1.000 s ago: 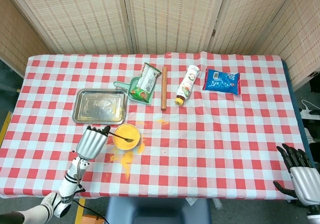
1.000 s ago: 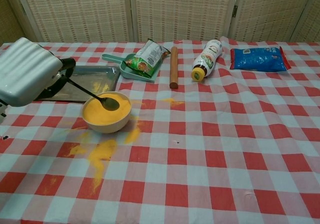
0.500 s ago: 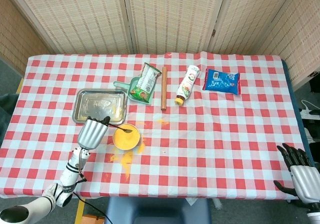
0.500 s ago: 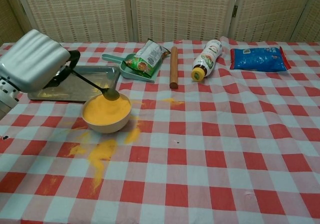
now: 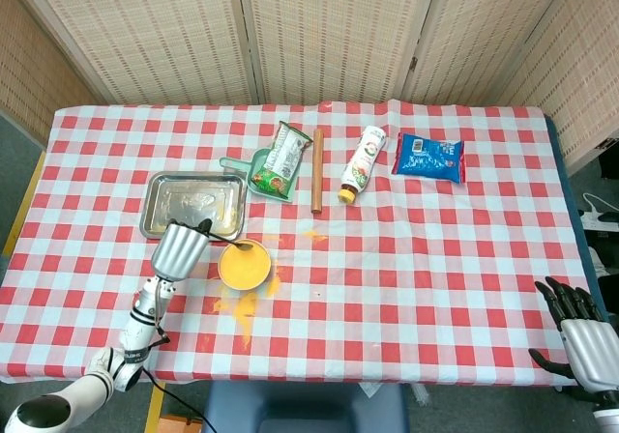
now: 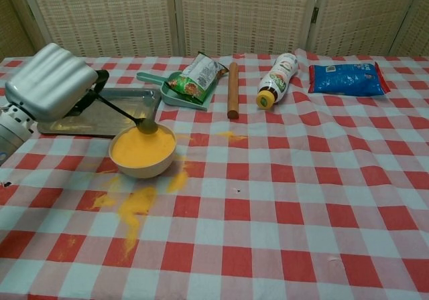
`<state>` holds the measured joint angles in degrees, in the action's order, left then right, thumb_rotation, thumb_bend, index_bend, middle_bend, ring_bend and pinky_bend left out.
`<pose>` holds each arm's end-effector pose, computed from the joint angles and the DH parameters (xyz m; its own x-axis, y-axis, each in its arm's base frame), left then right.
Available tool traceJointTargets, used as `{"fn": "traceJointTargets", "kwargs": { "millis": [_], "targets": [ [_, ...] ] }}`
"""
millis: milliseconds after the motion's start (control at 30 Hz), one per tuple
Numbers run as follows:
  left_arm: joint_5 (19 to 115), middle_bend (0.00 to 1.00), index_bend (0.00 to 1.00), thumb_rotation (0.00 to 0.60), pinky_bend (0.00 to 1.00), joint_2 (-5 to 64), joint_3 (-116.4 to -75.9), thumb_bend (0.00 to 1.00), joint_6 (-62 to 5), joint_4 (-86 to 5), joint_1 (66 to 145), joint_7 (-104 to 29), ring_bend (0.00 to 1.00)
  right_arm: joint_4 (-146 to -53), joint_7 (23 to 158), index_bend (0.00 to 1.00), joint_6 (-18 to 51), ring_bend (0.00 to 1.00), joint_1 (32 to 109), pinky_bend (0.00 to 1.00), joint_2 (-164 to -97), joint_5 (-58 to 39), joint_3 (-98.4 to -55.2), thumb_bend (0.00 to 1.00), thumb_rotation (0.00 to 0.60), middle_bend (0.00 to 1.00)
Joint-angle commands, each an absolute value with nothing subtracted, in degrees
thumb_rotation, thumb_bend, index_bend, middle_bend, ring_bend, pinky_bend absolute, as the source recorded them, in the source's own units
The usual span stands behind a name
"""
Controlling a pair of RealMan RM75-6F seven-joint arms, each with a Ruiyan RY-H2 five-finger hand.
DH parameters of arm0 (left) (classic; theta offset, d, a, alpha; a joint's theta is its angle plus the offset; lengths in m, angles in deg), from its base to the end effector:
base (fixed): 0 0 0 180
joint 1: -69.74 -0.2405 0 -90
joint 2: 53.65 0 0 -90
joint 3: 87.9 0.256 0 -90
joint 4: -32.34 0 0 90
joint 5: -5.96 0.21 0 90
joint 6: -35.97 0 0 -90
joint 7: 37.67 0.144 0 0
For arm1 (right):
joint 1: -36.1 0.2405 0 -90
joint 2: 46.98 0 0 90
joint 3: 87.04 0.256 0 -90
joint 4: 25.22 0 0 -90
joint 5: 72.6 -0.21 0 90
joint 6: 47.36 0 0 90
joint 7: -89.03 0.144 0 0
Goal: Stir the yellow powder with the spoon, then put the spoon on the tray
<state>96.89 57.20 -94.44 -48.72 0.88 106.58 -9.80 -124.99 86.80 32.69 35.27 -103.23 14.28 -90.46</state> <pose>-0.2106 0.3526 -0.0128 0.7654 -0.4898 0.4175 0.3653 -0.2034 -0.9084 -0.3216 -0.1228 0.1646 0.4168 -0.2384 0.8772 -0.8938 0.0684 0.4432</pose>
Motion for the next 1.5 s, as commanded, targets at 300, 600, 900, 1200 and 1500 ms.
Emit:
{"fn": "traceJointTargets", "kwargs": {
  "millis": [300, 600, 900, 1200, 1500],
  "targets": [
    [97.60, 1.00, 0.99, 0.600, 1.00, 58.53, -92.23, 0.65, -48.73, 3.20, 105.66, -11.33, 1.00, -125.01, 86.81, 0.00, 32.73, 0.00, 35.28, 0.00, -103.23, 14.34, -90.50, 0.12, 0.600, 0.00],
    [98.47, 1.00, 0.99, 0.600, 1.00, 57.80, -90.57, 0.65, -49.57, 1.49, 104.23, -10.82, 1.00, -125.03, 86.96, 0.00, 33.69, 0.00, 34.90, 0.00, -103.18, 14.99, -90.62, 0.12, 0.600, 0.00],
    [100.23, 1.00, 0.99, 0.600, 1.00, 54.05, -88.82, 0.65, -52.86, -7.01, 101.78, -7.47, 1.00, -125.22, 86.63, 0.00, 33.62, 0.00, 34.96, 0.00, -103.33, 15.93, -91.02, 0.12, 0.600, 0.00],
    [101.23, 1.00, 0.99, 0.600, 1.00, 49.98, -88.69, 0.65, -54.40, -15.28, 100.30, -4.70, 1.00, -125.44, 86.66, 0.00, 34.34, 0.00, 34.66, 0.00, -103.24, 17.18, -91.48, 0.12, 0.600, 0.00],
    [102.07, 1.00, 0.99, 0.600, 1.00, 48.90, -90.08, 0.65, -56.26, -17.69, 100.28, -5.56, 1.00, -125.42, 86.92, 0.00, 34.75, 0.00, 34.53, 0.00, -103.13, 17.58, -91.55, 0.12, 0.600, 0.00]
  ]
}}
